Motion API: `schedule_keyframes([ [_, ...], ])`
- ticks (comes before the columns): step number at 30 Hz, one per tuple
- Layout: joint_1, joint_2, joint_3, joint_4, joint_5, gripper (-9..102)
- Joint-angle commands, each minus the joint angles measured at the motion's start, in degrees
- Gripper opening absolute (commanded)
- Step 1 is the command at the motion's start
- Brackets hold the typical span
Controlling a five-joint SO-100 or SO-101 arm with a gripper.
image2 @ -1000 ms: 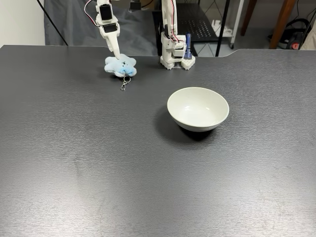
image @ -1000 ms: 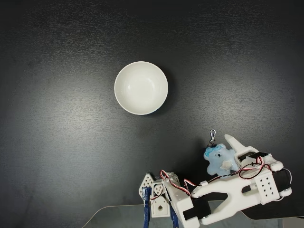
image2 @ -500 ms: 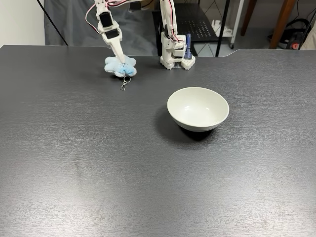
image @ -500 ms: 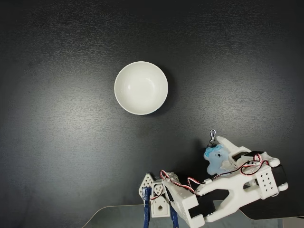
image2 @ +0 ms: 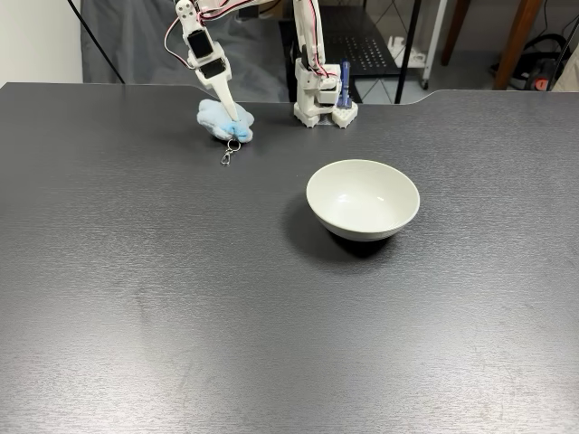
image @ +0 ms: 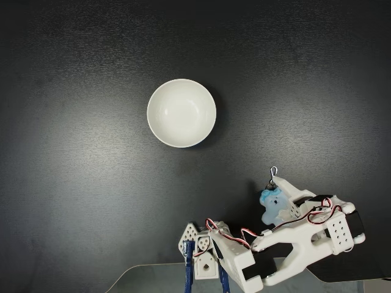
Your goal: Grasp a skyblue doll and put it in the white bowl.
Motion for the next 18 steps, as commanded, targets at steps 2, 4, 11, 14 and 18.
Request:
schedule_keyframes([
  [2,3.78,-1.93,-0.7,-3.87,0.35,54],
  [4,3.78,-2.37,-0.62,-6.06,0.44,54],
  [11,3.78,-3.69,0.09,-8.26,0.53,54],
  [14,3.96,-6.15,-0.53,-8.26,0.53,54],
  [18,3.96,-6.5,-0.35,-8.26,0.53,54],
])
